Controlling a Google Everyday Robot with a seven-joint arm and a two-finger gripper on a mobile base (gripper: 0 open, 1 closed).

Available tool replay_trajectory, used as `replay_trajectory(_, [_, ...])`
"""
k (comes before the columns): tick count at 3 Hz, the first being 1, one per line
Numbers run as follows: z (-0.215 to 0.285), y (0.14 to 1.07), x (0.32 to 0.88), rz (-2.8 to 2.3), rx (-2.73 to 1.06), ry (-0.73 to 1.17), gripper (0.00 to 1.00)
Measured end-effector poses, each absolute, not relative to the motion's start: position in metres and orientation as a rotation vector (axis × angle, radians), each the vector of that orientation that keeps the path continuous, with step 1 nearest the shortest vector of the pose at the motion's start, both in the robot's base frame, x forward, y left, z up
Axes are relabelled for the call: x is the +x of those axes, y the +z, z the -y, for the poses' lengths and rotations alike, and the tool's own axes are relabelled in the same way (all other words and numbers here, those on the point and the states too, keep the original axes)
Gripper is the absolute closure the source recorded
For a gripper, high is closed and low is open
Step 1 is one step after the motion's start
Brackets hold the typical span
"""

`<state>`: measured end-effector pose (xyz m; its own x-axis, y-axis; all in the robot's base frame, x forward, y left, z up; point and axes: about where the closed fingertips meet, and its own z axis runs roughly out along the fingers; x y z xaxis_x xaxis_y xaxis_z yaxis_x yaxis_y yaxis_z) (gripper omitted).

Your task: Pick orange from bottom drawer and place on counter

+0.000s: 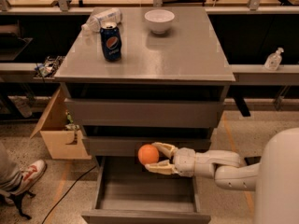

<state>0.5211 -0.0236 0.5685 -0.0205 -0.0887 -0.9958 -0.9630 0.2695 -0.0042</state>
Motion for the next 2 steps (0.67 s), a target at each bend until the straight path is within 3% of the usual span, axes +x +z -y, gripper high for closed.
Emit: replay_trajectory(2, [0.0013,0.6109,0.5249,-1.305,-1.156,0.978,1.0])
